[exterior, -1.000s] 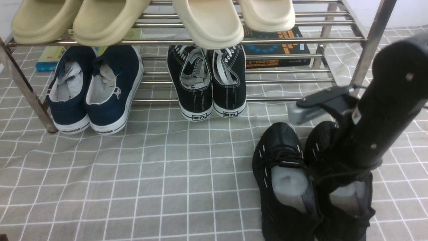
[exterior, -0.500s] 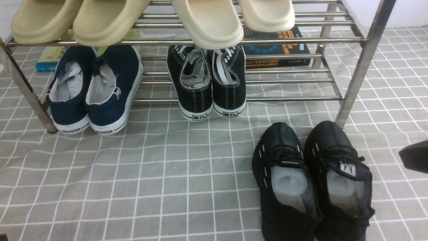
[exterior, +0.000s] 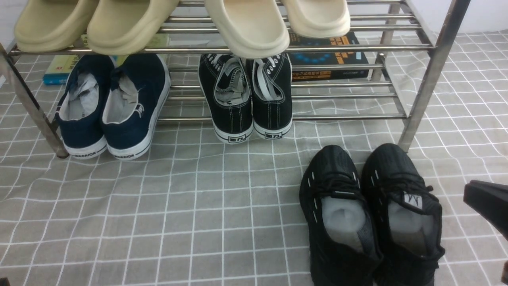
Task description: Take the shoes off the shelf with your hand from the grey coffee tablecloth.
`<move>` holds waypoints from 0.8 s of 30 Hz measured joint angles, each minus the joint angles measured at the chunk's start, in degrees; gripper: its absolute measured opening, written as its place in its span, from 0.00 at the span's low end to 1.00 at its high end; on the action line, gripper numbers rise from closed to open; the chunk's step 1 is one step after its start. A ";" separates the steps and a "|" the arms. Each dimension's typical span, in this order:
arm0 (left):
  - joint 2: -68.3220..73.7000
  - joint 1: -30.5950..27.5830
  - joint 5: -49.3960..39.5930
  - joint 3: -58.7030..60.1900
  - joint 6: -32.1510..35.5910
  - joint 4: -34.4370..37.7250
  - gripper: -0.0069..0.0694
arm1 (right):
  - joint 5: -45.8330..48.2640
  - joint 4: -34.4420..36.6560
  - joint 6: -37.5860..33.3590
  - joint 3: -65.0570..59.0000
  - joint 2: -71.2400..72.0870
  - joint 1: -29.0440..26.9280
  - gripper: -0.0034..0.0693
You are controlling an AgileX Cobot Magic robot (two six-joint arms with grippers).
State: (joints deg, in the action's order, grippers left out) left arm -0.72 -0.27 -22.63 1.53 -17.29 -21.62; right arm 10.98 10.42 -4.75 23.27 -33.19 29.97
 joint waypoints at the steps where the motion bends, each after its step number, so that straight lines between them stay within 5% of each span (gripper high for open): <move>1: 0.00 0.00 0.00 0.00 0.00 0.00 0.41 | 0.00 0.00 -0.04 -0.04 0.00 0.00 0.03; 24: 0.00 0.00 0.00 0.00 0.00 -0.10 0.41 | -1.07 -0.21 -0.06 -5.34 6.38 -0.81 0.05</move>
State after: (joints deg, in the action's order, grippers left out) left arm -0.72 -0.27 -22.63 1.53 -17.29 -21.72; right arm 9.90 10.22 -4.81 17.93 -26.81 29.16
